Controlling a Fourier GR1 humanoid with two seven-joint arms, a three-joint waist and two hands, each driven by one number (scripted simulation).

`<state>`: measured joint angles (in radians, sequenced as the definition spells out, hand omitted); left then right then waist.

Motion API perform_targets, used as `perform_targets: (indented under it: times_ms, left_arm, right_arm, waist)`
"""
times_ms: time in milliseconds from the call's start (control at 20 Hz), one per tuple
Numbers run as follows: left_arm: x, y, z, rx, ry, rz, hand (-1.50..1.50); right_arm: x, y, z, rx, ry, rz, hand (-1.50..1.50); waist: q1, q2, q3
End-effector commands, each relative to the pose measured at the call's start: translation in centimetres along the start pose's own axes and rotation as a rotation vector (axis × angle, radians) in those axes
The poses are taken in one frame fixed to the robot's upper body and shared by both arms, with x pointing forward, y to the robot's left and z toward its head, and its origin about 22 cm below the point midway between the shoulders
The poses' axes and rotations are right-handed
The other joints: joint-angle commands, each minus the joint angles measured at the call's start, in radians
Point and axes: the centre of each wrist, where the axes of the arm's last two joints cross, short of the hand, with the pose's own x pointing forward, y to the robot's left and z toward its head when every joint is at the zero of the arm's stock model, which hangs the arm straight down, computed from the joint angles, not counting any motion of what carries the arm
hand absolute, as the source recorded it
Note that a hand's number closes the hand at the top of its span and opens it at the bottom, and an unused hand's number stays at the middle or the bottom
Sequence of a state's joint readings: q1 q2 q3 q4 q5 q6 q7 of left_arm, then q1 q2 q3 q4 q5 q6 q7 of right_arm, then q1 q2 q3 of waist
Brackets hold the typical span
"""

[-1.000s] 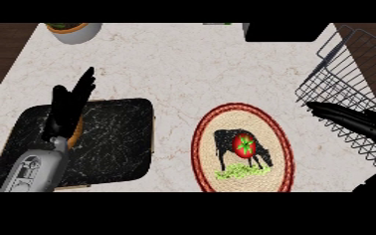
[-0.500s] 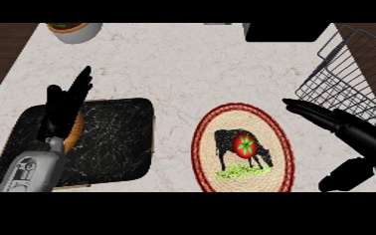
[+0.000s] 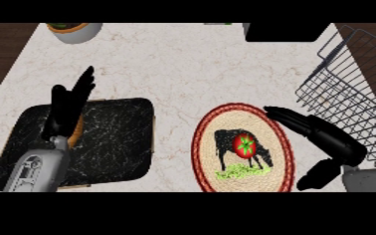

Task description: Pick the tomato from the placemat and place it in the basket

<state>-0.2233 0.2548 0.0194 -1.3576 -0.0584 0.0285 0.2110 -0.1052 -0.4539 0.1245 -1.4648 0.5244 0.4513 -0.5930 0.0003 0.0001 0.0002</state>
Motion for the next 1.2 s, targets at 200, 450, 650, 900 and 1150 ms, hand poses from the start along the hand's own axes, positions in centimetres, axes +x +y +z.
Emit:
perform_targets:
  times_ms: [200, 450, 650, 900, 1150]
  left_arm:
    - [0.0, -1.6, 0.3, -0.003, 0.013, -0.007, 0.00]
    - [-1.3, 0.5, 1.0, 0.007, -0.007, 0.006, 0.00]
    - [1.3, 0.9, 1.0, 0.008, 0.001, -0.015, 0.00]
    - [0.7, -2.3, -0.2, 0.008, 0.012, 0.003, 0.00]
    - [0.3, -0.3, 0.0, -0.006, -0.003, -0.005, 0.00]
  right_arm:
    - [1.0, 2.0, -3.2, -0.010, -0.028, 0.010, -1.50]
    - [0.6, 2.2, -5.4, 0.014, -0.002, 0.003, -1.50]
    - [-2.1, 3.4, -5.0, 0.022, 0.003, -0.014, -1.50]
    - [-2.1, 4.7, -5.8, 0.033, 0.014, 0.004, -1.50]
    - [-1.6, 5.8, -6.1, 0.053, 0.019, -0.007, -1.50]
  waist:
    - [-0.001, -0.001, 0.000]
    - [0.003, 0.000, 0.000]
    - [0.004, 0.000, 0.000]
    - [0.002, 0.000, 0.000]
    - [0.000, 0.000, 0.000]
